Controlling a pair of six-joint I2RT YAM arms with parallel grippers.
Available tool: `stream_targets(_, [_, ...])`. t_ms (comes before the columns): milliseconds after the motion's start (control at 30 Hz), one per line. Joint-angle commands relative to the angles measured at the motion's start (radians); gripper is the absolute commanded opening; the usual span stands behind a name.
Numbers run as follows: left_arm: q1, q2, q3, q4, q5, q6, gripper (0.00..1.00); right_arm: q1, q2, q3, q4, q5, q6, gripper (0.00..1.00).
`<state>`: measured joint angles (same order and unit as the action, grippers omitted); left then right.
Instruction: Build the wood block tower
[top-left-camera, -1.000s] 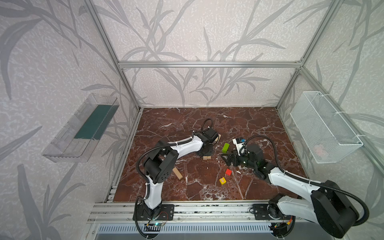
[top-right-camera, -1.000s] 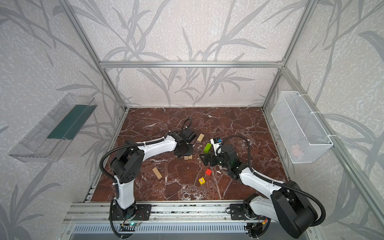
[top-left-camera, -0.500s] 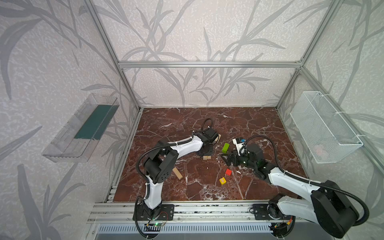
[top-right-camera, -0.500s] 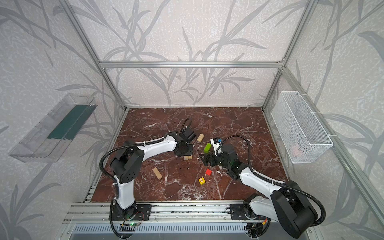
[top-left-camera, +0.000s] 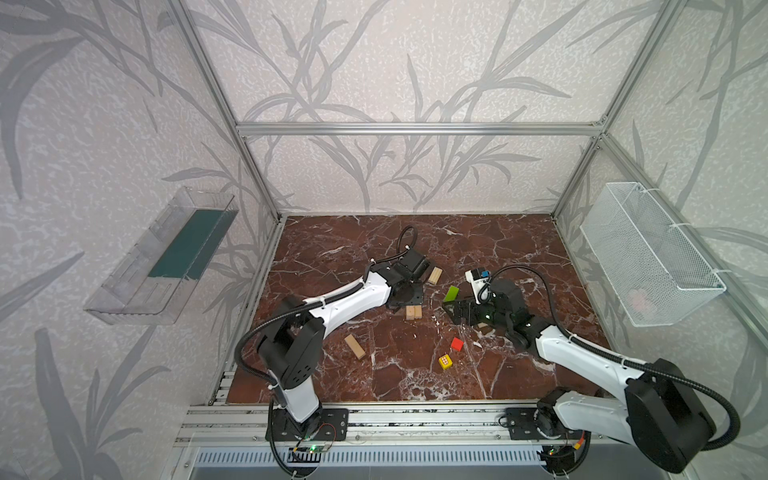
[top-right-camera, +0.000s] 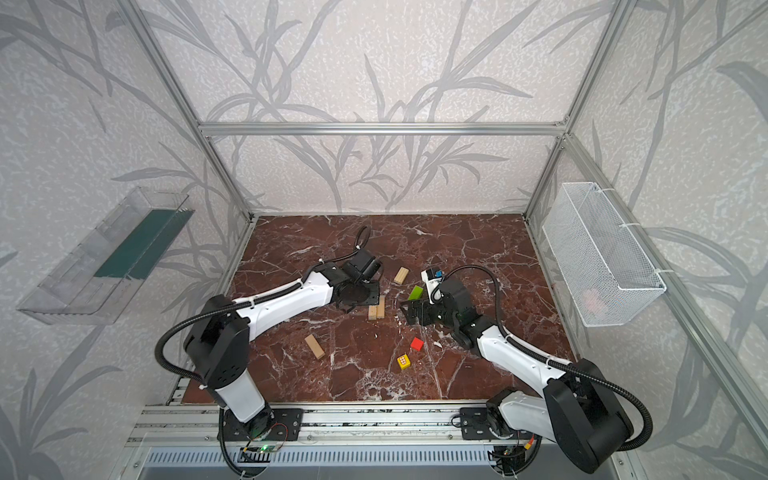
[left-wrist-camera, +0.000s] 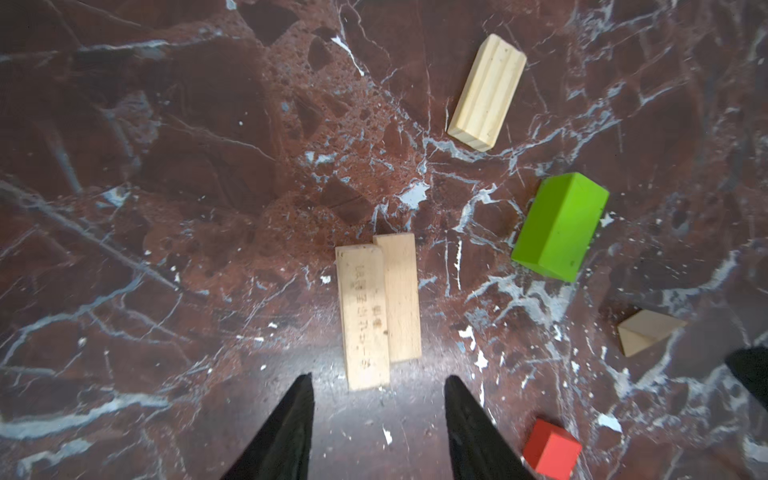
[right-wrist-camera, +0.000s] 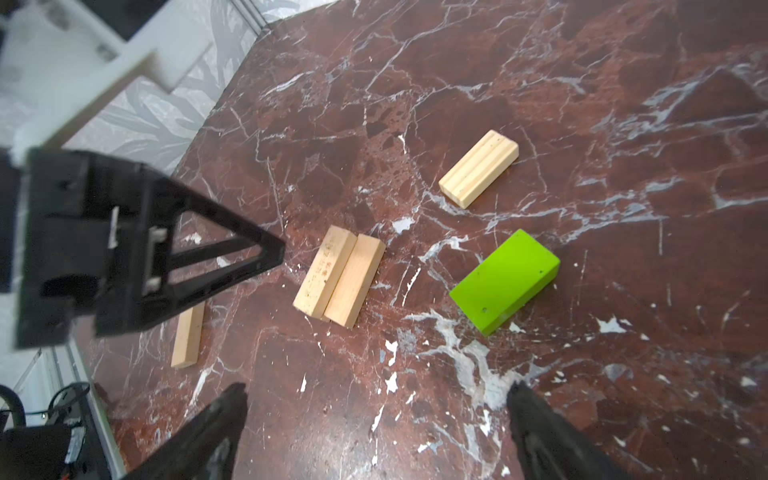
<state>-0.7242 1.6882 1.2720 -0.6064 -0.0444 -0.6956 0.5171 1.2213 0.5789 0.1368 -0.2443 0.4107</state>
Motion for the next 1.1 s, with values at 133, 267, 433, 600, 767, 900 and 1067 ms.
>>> stream_targets(133, [0.006,-0.217,-0.135,-0.012,-0.055,0.043,0.56,-0.004,0.095,0.199,-0.274,0.073,0.031,0.96])
stream_targets(267, [0.006,-0.342,-0.260,0.077,-0.053,0.049,0.59,-0.003,0.134,0.281,-0.402,0.142,0.045,0.96])
stream_targets(433, [0.006,-0.462,-0.365,0.133,-0.006,0.053,0.66,-0.003,0.142,0.308,-0.528,0.197,0.034,0.96])
stream_targets(600, [0.006,-0.552,-0.415,0.129,0.011,0.045,0.71,0.037,0.144,0.309,-0.571,0.177,0.036,0.92])
stream_targets(767, [0.007,-0.640,-0.445,0.052,-0.033,0.015,0.74,0.153,0.169,0.343,-0.610,0.192,0.045,0.90])
stream_targets(900, [0.008,-0.722,-0.447,-0.064,-0.105,-0.022,0.76,0.292,0.215,0.384,-0.614,0.209,0.057,0.89])
stream_targets(1067, [0.009,-0.844,-0.435,-0.235,-0.195,-0.081,0.76,0.466,0.312,0.448,-0.525,0.215,0.048,0.85])
